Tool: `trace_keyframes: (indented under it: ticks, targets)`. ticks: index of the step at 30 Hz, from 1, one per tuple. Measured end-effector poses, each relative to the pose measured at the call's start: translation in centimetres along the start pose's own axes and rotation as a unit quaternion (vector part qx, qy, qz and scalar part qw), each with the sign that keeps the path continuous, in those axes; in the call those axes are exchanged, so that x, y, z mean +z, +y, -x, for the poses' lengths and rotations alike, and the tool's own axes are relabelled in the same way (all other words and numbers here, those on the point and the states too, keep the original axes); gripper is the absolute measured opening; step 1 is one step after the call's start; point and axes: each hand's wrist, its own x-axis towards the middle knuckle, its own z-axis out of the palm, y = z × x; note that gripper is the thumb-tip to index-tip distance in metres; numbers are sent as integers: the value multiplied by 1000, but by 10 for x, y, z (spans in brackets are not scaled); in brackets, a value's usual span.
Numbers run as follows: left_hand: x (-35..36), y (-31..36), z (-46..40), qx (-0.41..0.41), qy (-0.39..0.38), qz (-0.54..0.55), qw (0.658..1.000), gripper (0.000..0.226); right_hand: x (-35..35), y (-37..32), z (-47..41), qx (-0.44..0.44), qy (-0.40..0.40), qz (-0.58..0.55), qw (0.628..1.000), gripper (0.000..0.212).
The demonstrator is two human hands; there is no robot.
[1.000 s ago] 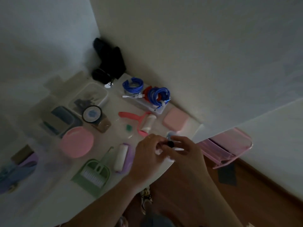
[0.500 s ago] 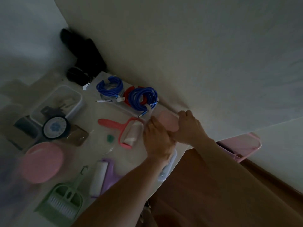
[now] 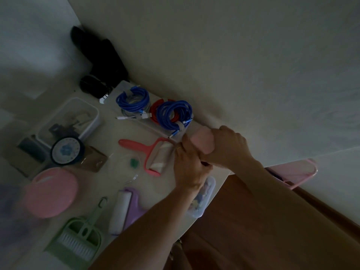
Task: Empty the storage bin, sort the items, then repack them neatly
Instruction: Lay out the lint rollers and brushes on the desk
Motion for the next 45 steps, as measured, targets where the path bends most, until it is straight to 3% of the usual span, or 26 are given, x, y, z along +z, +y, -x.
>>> trace_keyframes:
  ticks: [3, 6, 12, 14, 17, 19, 21, 23, 27, 31, 34, 37, 41, 45]
  targets:
    - [-5, -1, -1, 49, 4, 6, 999, 85, -9, 11, 16, -7, 142, -18, 990, 48]
    - [-9, 1, -3, 63, -7, 2, 998, 89, -9, 16, 21, 47, 252, -39, 966, 29]
    - [-10, 3, -5, 118, 3, -45, 992, 96, -3, 9, 23, 134, 196, -246, 940, 30]
    - [-8, 2, -6, 123, -1, -53, 991, 99, -4, 1, 35, 109, 174, -288, 935, 22]
    - [-2, -4, -6, 98, 5, -26, 995, 101, 0, -9, 48, 58, 70, -334, 938, 45]
    - [3, -5, -5, 116, 51, -27, 992, 88, 2, -12, 46, 39, 24, -364, 930, 33]
    - [5, -3, -5, 132, 83, -45, 987, 71, 5, -14, 37, 16, 31, -335, 942, 15]
    - [8, -6, -7, 131, 58, -70, 987, 55, 12, -13, 23, -27, 48, -266, 962, 15]
    - [13, -19, -8, 70, -26, -49, 996, 80, 33, -8, -1, -102, 54, -189, 975, 18]
    - [14, -21, -9, 49, -23, 30, 998, 81, 39, -12, -11, -149, 50, -123, 980, 19]
    - [15, -21, -6, 5, -17, 79, 997, 88, 43, -20, -16, -141, 47, -85, 985, 7]
    - [13, -20, -3, 5, -14, 109, 994, 83, 42, -26, -18, -146, 15, -49, 988, 13]
    - [13, -20, -5, -20, -21, 103, 994, 96, 37, -25, -17, -158, 1, -21, 987, 20]
    - [13, -19, -4, -14, -15, 97, 995, 96, 34, -23, -11, -152, 16, -65, 986, 11]
